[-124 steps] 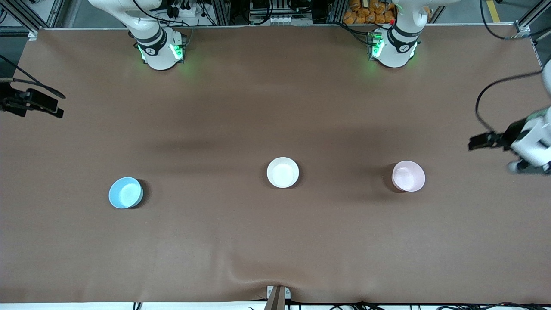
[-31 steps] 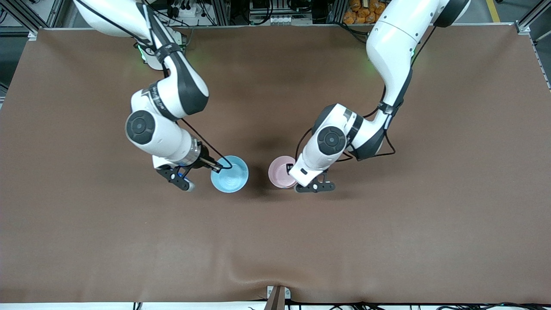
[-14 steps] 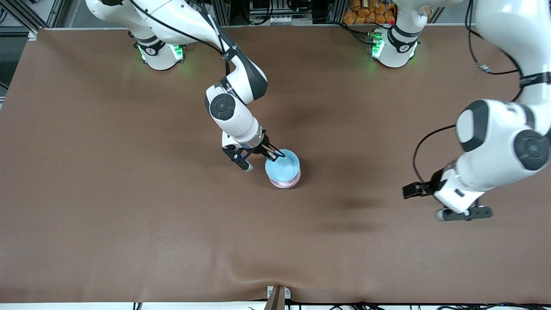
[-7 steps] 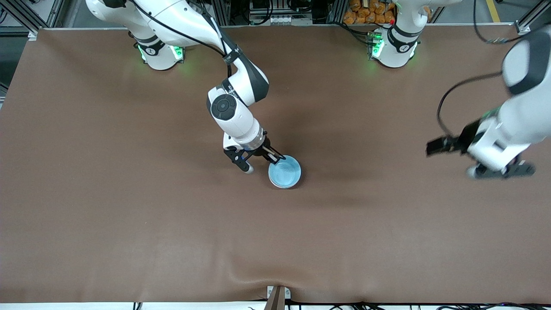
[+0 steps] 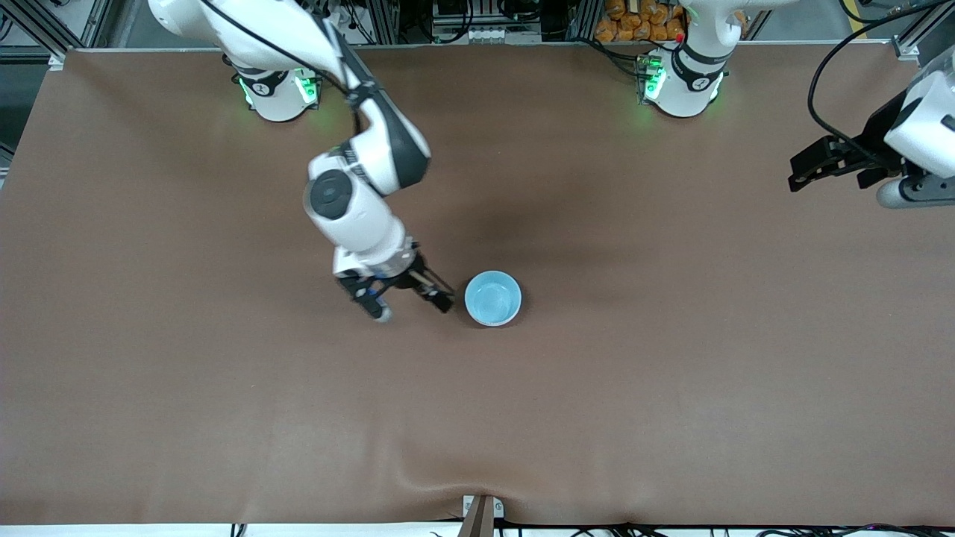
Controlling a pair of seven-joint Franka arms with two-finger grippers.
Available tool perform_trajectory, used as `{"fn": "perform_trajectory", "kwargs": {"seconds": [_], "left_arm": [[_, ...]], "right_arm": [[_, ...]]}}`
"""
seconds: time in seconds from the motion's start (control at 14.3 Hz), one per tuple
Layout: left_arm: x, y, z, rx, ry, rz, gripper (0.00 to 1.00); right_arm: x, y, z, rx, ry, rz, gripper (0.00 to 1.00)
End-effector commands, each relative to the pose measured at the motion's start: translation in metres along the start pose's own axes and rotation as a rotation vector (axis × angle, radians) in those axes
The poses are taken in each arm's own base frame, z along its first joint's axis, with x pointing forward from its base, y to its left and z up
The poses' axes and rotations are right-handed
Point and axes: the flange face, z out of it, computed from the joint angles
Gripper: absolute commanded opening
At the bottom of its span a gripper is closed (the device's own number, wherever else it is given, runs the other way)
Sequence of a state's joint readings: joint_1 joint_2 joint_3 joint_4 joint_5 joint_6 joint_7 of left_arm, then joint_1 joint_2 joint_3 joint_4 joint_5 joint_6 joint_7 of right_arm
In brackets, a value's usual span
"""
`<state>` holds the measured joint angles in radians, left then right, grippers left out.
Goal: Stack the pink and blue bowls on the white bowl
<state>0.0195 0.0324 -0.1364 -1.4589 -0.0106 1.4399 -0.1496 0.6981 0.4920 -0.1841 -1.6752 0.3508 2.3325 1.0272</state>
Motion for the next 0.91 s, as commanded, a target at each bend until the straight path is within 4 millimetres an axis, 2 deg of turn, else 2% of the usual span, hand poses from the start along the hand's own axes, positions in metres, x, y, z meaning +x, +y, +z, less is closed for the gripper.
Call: {"fn": "perform_trajectory", "kwargs": {"seconds": [0.0, 0.14, 0.28, 0.42, 0.49, 0.63, 0.84], "left_arm": [[0.003, -0.012, 0.0, 0.019, 0.025, 0.021, 1.0], [-0.006, -0.013, -0.01, 0.02, 0.04, 0.021, 1.0], [-0.004, -0.032, -0.009, 0.018, 0.038, 0.003, 1.0], [-0.002, -0.04, -0.008, 0.01, 0.043, 0.036, 1.0], [-0.002, -0.042, -0.005, 0.011, 0.037, 0.033, 1.0], [-0.001, -0.042, -0.001, 0.014, 0.031, 0.032, 1.0], [-0.001, -0.041, -0.004, 0.012, 0.036, 0.048, 1.0]], "right_arm": [[0.052, 0.037, -0.044, -0.076, -0.04, -0.118, 1.0], [0.097, 0.068, -0.074, -0.104, -0.057, -0.169, 1.0], [0.146, 0.101, -0.101, -0.092, -0.058, -0.182, 1.0], [0.179, 0.134, -0.12, -0.085, -0.074, -0.234, 1.0], [0.196, 0.157, -0.133, -0.083, -0.095, -0.244, 1.0], [0.22, 0.194, -0.16, -0.07, -0.128, -0.299, 1.0], [0.241, 0.238, -0.203, -0.038, -0.159, -0.344, 1.0]]}}
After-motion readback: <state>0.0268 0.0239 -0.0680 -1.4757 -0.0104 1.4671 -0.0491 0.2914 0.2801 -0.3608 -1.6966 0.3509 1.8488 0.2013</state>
